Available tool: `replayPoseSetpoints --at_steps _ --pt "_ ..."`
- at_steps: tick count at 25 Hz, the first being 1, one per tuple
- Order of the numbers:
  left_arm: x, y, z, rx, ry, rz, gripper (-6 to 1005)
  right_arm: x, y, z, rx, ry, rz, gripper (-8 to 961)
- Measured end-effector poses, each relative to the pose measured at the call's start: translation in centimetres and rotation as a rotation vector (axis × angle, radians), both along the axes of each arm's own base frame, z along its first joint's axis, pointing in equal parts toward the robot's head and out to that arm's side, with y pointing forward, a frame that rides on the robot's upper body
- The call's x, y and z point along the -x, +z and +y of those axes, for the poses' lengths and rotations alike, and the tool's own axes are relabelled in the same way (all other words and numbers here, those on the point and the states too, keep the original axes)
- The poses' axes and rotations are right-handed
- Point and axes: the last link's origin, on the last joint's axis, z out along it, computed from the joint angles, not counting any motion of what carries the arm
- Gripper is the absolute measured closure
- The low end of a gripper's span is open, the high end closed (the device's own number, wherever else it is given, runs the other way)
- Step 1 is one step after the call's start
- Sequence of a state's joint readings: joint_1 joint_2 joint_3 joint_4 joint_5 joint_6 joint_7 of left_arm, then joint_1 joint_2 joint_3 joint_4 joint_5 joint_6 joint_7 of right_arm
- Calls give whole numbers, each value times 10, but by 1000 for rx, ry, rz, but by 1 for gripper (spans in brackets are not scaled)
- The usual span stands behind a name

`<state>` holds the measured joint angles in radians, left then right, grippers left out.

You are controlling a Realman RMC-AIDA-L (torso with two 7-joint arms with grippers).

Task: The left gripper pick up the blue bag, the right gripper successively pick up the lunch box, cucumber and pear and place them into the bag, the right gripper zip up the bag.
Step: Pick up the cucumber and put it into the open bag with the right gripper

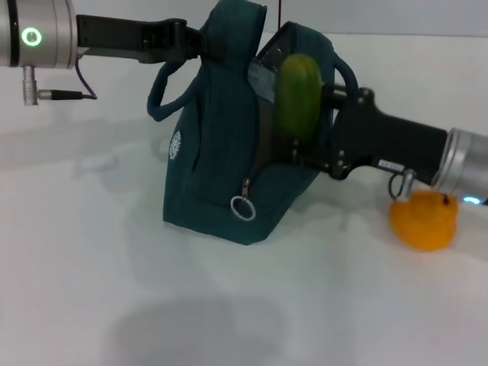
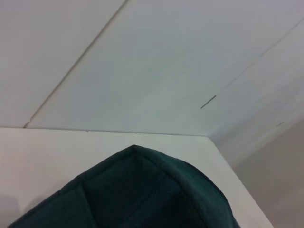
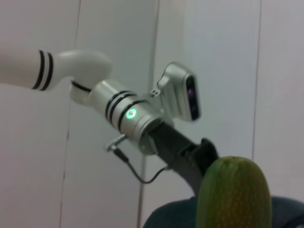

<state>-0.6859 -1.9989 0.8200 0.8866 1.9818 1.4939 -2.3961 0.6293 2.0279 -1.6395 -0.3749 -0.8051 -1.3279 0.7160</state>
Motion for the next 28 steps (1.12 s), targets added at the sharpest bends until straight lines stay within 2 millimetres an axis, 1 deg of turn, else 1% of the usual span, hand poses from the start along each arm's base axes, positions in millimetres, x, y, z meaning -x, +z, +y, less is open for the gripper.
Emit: replayPoseSetpoints --at_steps 4,9,15,21,28 --pt "0 -1 -1 4 -1 -1 908 2 -9 -4 56 -25 -7 317" --pt "1 -1 -1 5 -2 0 907 6 -14 -2 155 -90 -6 314" --pt "4 -1 -3 4 6 1 907 5 -12 -1 211 -149 16 311" --pt "5 0 -3 2 6 3 906 9 -5 -1 249 -156 48 309" --pt "5 1 -3 1 4 5 906 3 1 2 244 -178 38 305"
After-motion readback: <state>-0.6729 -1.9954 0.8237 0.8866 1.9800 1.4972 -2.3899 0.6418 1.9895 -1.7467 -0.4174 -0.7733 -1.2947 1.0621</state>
